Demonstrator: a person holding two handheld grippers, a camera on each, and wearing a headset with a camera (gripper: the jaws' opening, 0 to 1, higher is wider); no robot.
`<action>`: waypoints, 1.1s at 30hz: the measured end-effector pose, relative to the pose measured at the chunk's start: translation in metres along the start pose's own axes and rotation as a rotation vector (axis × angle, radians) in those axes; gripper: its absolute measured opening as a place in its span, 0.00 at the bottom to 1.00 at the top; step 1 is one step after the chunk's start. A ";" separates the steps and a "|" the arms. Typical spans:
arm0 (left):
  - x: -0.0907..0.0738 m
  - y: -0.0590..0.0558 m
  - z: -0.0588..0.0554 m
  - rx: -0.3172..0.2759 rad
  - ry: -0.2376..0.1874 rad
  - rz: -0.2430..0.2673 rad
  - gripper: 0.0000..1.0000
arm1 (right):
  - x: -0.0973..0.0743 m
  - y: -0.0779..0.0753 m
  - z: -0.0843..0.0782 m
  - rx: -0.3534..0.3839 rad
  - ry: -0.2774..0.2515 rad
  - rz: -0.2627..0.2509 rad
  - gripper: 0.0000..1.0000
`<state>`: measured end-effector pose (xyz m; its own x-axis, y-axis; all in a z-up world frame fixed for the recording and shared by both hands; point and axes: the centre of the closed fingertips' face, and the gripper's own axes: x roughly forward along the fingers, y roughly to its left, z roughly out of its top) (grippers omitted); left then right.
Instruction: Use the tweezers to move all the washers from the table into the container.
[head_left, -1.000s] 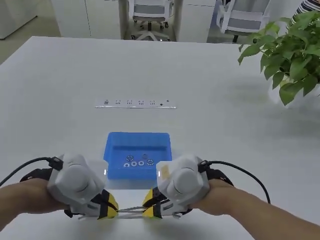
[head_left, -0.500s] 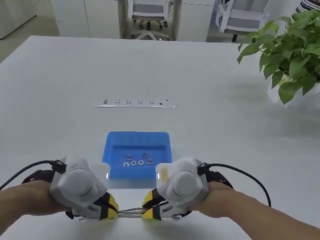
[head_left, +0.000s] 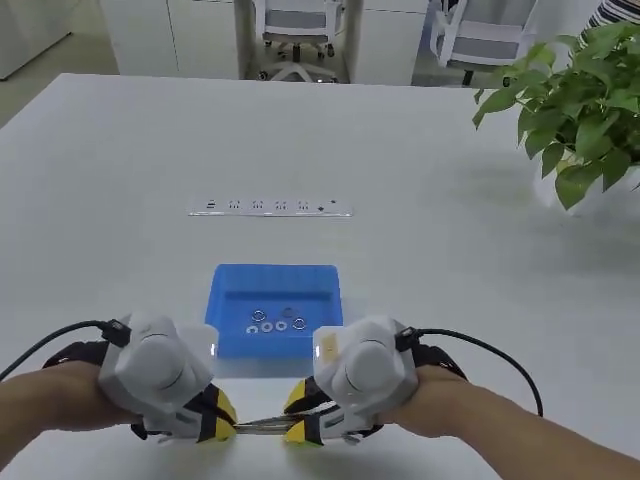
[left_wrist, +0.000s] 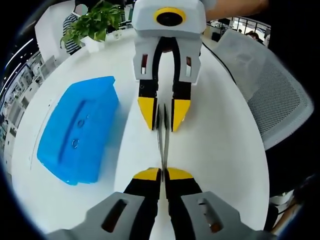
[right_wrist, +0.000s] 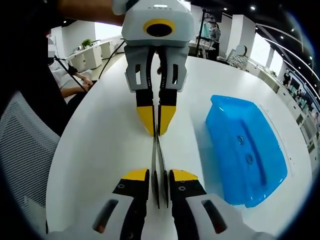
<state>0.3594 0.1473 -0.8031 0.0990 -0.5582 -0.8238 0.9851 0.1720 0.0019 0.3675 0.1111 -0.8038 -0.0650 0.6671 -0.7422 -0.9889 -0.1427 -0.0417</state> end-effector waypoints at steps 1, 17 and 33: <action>0.000 0.000 -0.001 -0.001 0.001 0.004 0.08 | -0.001 0.000 0.000 0.000 -0.002 -0.002 0.18; -0.020 0.007 0.000 -0.106 -0.073 0.070 0.23 | -0.025 -0.015 0.012 0.048 -0.054 -0.100 0.30; -0.059 0.021 0.017 -0.285 -0.294 0.189 0.37 | -0.065 -0.030 0.011 0.157 -0.149 -0.244 0.44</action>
<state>0.3766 0.1703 -0.7451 0.3497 -0.6954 -0.6278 0.8718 0.4869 -0.0537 0.3995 0.0798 -0.7469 0.1686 0.7690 -0.6166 -0.9856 0.1408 -0.0939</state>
